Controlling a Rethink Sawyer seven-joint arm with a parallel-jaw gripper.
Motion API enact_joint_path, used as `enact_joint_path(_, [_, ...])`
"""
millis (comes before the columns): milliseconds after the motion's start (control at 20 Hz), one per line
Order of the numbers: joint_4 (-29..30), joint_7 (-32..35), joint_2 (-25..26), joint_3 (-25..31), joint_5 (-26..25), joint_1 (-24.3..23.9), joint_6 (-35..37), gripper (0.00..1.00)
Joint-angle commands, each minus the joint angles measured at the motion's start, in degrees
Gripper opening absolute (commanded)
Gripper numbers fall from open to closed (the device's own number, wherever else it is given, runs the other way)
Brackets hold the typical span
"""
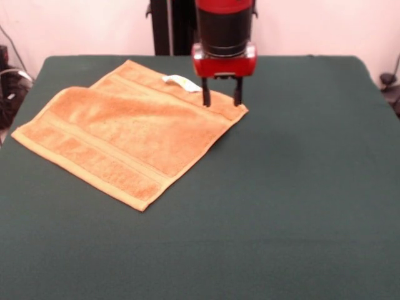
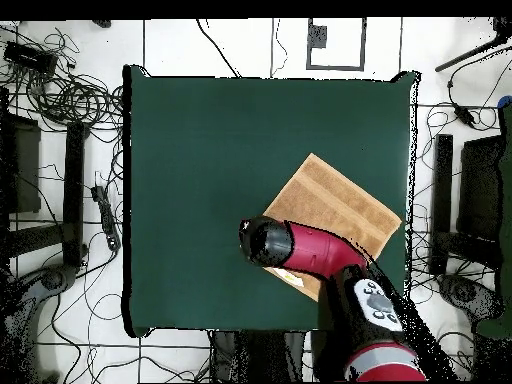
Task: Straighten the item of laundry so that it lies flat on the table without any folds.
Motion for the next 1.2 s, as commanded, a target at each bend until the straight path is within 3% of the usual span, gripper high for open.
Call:
enact_joint_path(50, [-1.2, 14.4, 1.8, 2.4, 6.4, 3.3, 5.3, 1.00])
enact_joint_path(300, [-1.7, 12.4, 3.5, 1.0, 6.6, 3.3, 4.2, 1.00])
enact_joint_path(500, [0.5, 9.2, 3.4, 2.1, 4.8, -0.4, 0.8, 1.00])
enact_joint_path(950, [6.2, 3.0, 0.7, 2.8, -2.9, -8.5, -4.2, 1.00])
enact_joint_path(1200, [6.8, 3.7, 0.3, 1.8, -7.1, -9.5, -5.2, 1.00])
